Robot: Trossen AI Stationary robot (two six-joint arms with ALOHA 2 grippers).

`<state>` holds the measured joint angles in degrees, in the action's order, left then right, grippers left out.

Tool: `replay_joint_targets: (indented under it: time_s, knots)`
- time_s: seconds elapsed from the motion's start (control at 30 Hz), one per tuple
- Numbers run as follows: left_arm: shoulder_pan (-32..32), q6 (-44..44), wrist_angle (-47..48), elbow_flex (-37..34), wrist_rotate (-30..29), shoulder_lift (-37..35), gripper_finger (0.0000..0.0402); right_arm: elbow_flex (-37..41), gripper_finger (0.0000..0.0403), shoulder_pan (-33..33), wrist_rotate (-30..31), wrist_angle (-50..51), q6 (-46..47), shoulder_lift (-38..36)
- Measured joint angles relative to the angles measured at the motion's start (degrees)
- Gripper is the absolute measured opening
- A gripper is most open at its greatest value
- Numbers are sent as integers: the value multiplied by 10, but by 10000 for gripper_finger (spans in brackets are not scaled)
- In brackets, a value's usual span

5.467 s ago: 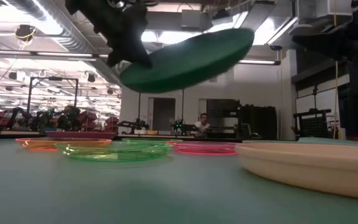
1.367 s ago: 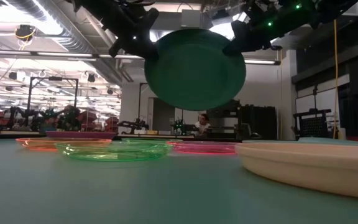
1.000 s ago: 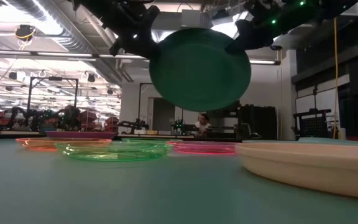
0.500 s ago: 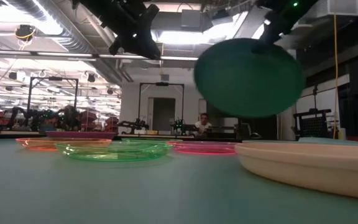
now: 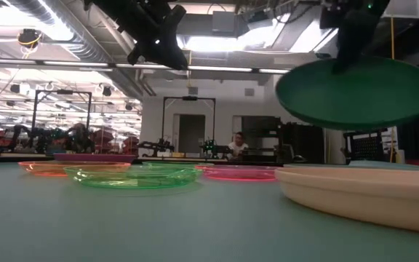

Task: Stack plastic plates
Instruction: Stack the green plate on top of the light blue plate

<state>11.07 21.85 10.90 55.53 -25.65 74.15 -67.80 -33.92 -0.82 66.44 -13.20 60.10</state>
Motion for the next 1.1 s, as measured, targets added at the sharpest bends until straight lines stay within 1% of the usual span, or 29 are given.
replay_joint_targets:
  time_s: [0.37, 0.53, 1.1]
  knots:
    - [0, 0, 0, 0, 0, 0, 93, 49, 5, -109, -106, 6, -71, 42]
    - [0, 0, 0, 0, 0, 0, 93, 66, 5, -137, -118, 5, -97, 74]
    - [0, 0, 0, 0, 0, 0, 93, 76, 5, -141, -133, -22, -147, 193]
